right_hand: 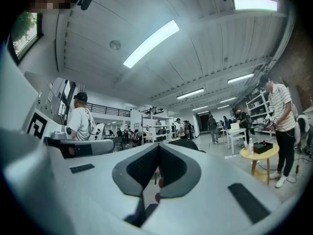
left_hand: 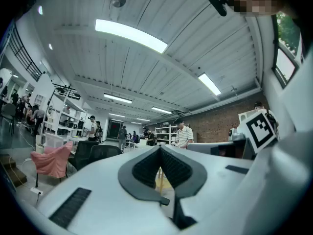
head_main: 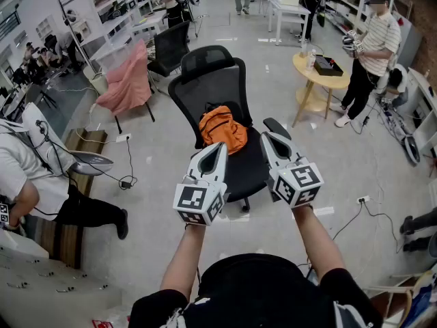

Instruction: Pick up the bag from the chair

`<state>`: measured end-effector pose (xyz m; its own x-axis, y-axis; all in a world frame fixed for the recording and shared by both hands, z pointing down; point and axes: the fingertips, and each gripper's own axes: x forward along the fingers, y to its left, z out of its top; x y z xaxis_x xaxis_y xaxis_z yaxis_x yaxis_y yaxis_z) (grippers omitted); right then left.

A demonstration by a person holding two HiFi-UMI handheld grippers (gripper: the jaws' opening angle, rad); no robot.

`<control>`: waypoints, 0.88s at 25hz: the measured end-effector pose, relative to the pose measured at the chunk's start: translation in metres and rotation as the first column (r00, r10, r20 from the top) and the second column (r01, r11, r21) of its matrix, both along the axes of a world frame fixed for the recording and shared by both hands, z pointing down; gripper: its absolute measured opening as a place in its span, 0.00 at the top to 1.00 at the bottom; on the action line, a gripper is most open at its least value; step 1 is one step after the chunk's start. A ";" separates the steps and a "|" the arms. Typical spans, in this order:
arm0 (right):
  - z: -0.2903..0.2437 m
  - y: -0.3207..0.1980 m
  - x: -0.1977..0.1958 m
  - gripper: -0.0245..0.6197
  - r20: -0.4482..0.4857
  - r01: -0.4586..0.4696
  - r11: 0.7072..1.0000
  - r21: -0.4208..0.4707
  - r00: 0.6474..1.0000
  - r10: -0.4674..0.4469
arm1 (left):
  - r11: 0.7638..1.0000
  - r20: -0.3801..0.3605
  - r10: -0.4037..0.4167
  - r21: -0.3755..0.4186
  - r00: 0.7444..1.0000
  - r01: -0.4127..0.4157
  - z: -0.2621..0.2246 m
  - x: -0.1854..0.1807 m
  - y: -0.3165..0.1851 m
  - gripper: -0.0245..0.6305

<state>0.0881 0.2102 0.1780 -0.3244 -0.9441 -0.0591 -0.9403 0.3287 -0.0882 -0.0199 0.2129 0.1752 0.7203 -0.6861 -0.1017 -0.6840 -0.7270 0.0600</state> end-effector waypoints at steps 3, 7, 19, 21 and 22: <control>0.003 -0.001 0.005 0.97 0.015 0.001 1.000 -0.001 1.000 -0.001 | 1.000 0.002 -0.005 0.000 1.000 0.005 0.002 0.003 -0.001 0.96; 0.007 0.002 0.009 0.97 0.003 0.017 1.000 -0.004 1.000 -0.017 | 1.000 -0.001 -0.010 -0.006 1.000 0.010 0.005 0.010 0.000 0.96; 0.021 0.015 0.042 0.97 -0.013 0.077 0.997 -0.014 0.997 -0.078 | 0.998 -0.001 -0.054 -0.027 0.999 0.054 0.017 0.050 0.011 0.96; 0.026 0.018 0.048 0.97 -0.008 0.089 0.996 -0.016 0.996 -0.089 | 0.998 0.003 -0.057 -0.028 0.998 0.057 0.019 0.059 0.014 0.96; 0.028 0.019 0.051 0.97 -0.003 0.092 0.996 -0.018 0.996 -0.092 | 0.998 0.007 -0.057 -0.029 0.998 0.057 0.019 0.063 0.014 0.96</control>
